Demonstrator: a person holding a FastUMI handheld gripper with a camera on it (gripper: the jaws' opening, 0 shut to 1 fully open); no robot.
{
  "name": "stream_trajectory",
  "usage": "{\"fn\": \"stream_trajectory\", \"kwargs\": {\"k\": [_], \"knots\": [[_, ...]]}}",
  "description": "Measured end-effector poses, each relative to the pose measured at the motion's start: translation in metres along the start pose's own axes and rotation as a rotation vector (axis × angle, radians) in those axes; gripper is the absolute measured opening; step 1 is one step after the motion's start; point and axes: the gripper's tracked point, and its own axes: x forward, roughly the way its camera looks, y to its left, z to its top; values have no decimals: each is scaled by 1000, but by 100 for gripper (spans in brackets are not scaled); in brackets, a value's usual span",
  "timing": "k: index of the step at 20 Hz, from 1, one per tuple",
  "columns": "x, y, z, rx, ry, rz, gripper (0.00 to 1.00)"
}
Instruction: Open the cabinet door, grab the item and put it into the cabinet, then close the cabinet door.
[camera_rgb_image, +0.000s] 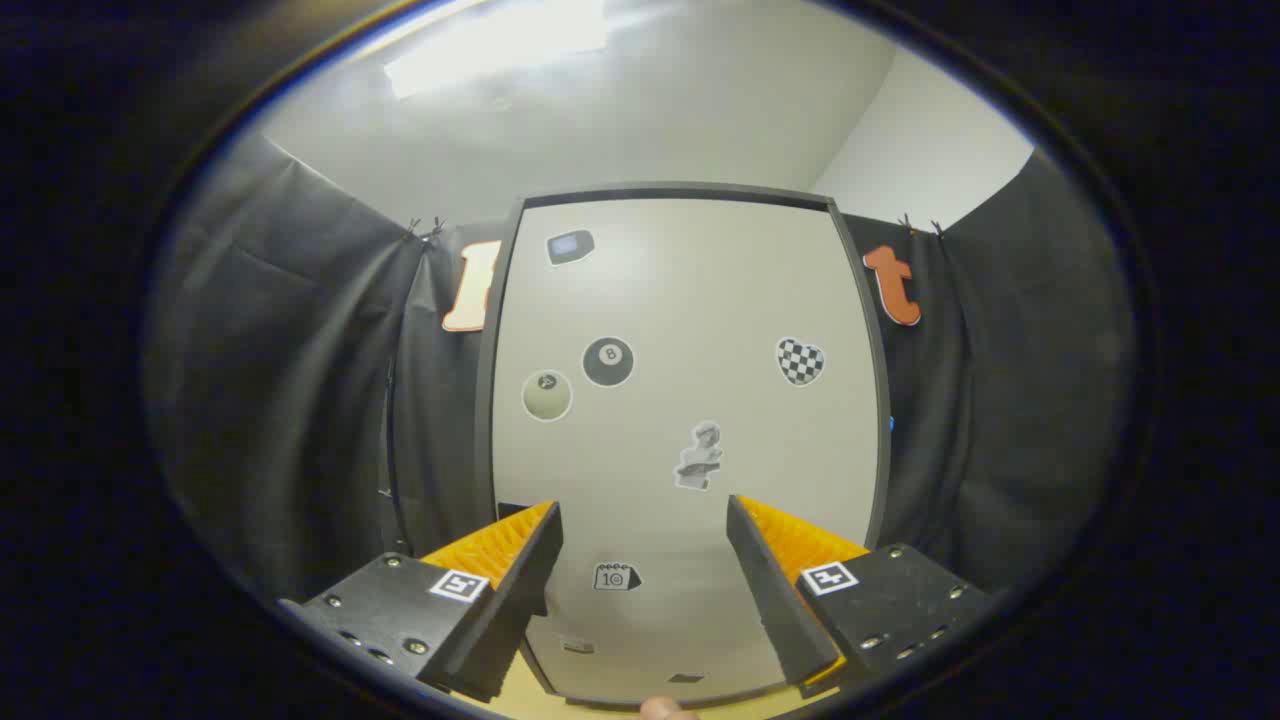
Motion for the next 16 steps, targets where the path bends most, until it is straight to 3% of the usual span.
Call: {"fn": "stream_trajectory", "kwargs": {"k": [16], "knots": [[3,37,3,29,6,72,97]]}}
